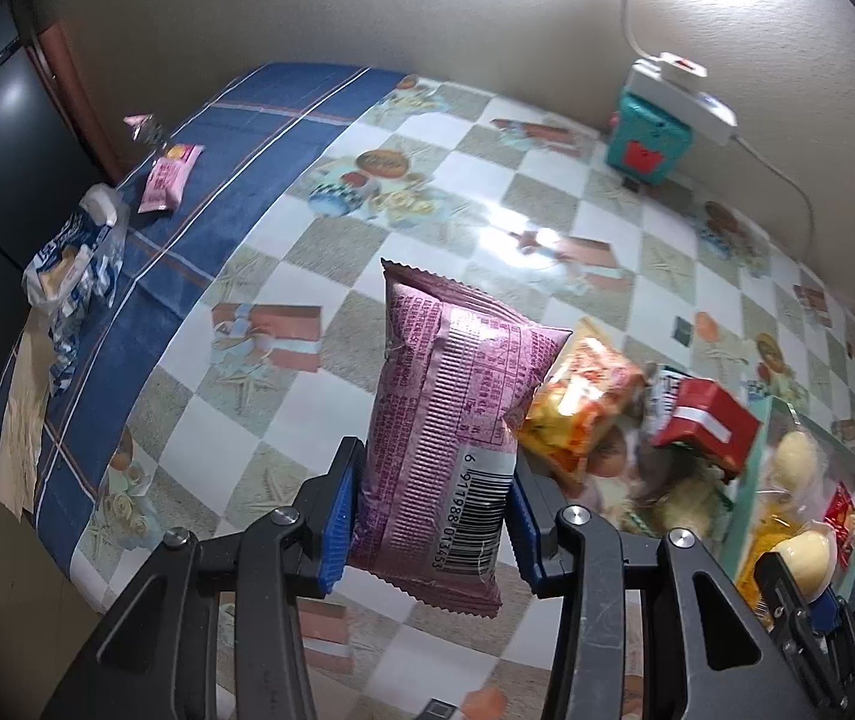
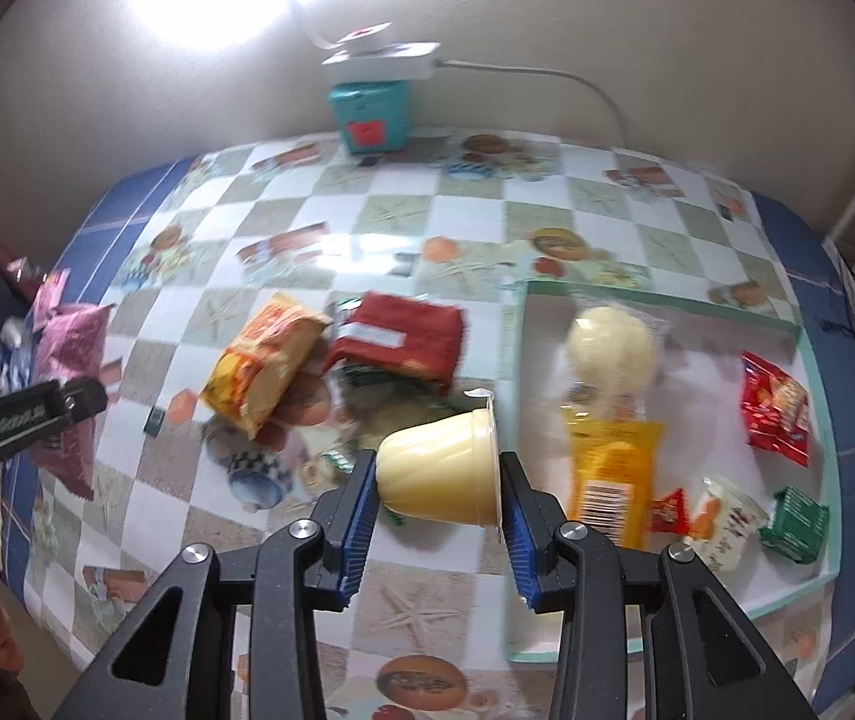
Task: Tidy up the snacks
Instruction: 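Carry the pudding cup and pink pack over the white box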
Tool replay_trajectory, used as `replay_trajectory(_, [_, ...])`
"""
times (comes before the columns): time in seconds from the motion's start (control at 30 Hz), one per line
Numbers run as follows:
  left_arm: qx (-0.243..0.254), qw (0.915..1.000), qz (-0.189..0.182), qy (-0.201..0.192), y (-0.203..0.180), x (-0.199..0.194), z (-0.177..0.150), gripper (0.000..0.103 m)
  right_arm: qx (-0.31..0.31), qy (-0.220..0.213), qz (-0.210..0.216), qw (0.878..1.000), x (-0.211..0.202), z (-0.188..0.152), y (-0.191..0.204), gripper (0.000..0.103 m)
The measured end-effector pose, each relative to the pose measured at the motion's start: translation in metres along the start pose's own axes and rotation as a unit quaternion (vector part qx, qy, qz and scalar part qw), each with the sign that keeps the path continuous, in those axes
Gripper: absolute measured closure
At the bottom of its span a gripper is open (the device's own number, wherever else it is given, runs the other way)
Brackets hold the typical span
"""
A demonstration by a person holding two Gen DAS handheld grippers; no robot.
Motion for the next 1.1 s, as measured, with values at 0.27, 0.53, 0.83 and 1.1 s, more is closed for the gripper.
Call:
replay_trajectory(0.27, [0.036, 0.999, -0.022, -0.012, -0.039, -0.019, -0.019, 0.057, 0.081, -0.011, -0.022, 0.996, -0.015, -0.012, -0.067, 0.062])
replay_trajectory(0.53, [0.079, 0.9956, -0.051, -0.008, -0.08, -0.033, -0.045, 0.057, 0.174, -0.01, -0.051, 0.983, -0.024, -0.037, -0.141, 0.062])
replay_trajectory(0.83, [0.146, 0.9858, -0.082, 0.013, -0.138, -0.042, -0.09, 0.057, 0.253, 0.015, -0.061, 0.965, -0.018, -0.073, -0.198, 0.062])
replay_trajectory(1.1, [0.216, 0.9688, -0.112, 0.045, -0.196, -0.039, -0.14, 0.057, 0.273, 0.046, -0.045, 0.96, 0.0, -0.092, -0.213, 0.062])
Point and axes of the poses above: each gripper's, at about its wrist camera, not at the fingertips, and x roughly the way its jaws point, y to its left, z to its top, the point moved 1 cm from there along x, roughly the way its jaws point, and after that the axes turned 15 degrees about -x, right-handed, at the moved point
